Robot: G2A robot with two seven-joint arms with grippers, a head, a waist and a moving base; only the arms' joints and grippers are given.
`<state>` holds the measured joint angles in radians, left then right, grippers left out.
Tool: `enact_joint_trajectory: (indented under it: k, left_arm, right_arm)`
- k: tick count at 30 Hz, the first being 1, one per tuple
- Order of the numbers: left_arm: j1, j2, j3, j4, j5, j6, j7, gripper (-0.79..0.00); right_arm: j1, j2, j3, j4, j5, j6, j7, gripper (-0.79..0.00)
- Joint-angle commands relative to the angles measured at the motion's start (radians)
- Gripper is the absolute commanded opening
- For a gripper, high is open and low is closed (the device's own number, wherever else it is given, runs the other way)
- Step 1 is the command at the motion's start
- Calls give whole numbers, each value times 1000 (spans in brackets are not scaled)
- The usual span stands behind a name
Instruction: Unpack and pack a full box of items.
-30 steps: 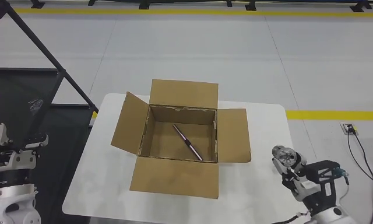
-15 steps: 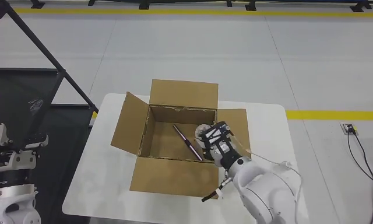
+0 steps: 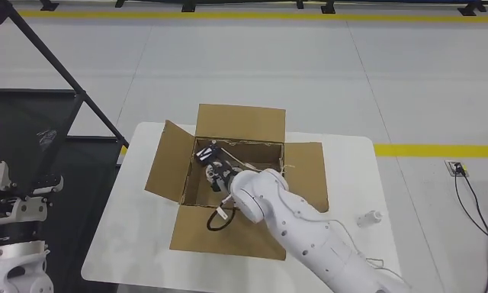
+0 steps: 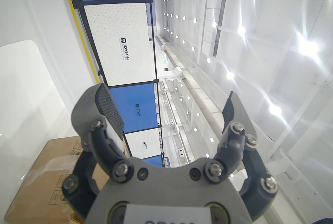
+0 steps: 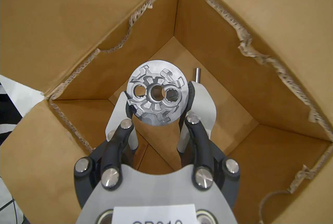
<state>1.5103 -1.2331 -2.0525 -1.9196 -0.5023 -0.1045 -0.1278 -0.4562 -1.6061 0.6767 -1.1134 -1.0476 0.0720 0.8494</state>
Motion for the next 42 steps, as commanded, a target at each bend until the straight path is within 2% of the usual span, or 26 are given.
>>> enact_joint_trajectory:
  k: [1, 6, 13, 15, 17, 18, 21, 26, 27, 32, 36, 39, 42]
  left_arm:
    - [0, 0, 0, 0, 0, 0, 0, 0]
    - [0, 0, 0, 0, 0, 0, 0, 0]
    - [0, 0, 0, 0, 0, 0, 0, 0]
    - [0, 0, 0, 0, 0, 0, 0, 0]
    - [0, 0, 0, 0, 0, 0, 0, 0]
    - [0, 0, 0, 0, 0, 0, 0, 0]
    - [0, 0, 0, 0, 0, 0, 0, 0]
    - [0, 0, 0, 0, 0, 0, 0, 0]
    - [0, 0, 0, 0, 0, 0, 0, 0]
    - [0, 0, 0, 0, 0, 0, 0, 0]
    - [0, 0, 0, 0, 0, 0, 0, 0]
    - [0, 0, 0, 0, 0, 0, 0, 0]
    - [0, 0, 0, 0, 0, 0, 0, 0]
  right_arm:
    - [27, -24, -28, 100, 28, -3, -13, -785]
    - [66, -79, -78, 278, 60, 13, -77, -785]
    - [106, -133, -92, 447, 118, -15, -117, -785]
    - [117, -144, -92, 483, 128, -29, -123, -705]
    - [123, -154, -92, 510, 134, -38, -134, -520]
    - [127, -158, -92, 521, 136, -42, -137, -459]
    - [135, -170, -92, 545, 139, -48, -142, -369]
    - [139, -181, -90, 566, 130, -56, -155, -123]
    - [139, -182, -88, 565, 125, -55, -161, -102]
    - [133, -177, -76, 540, 96, -46, -179, -89]
    - [106, -154, -50, 457, 58, -38, -194, -108]
    - [52, -120, -21, 329, -4, -9, -188, -123]
    - [-45, -72, 25, 123, -104, 30, -150, -123]
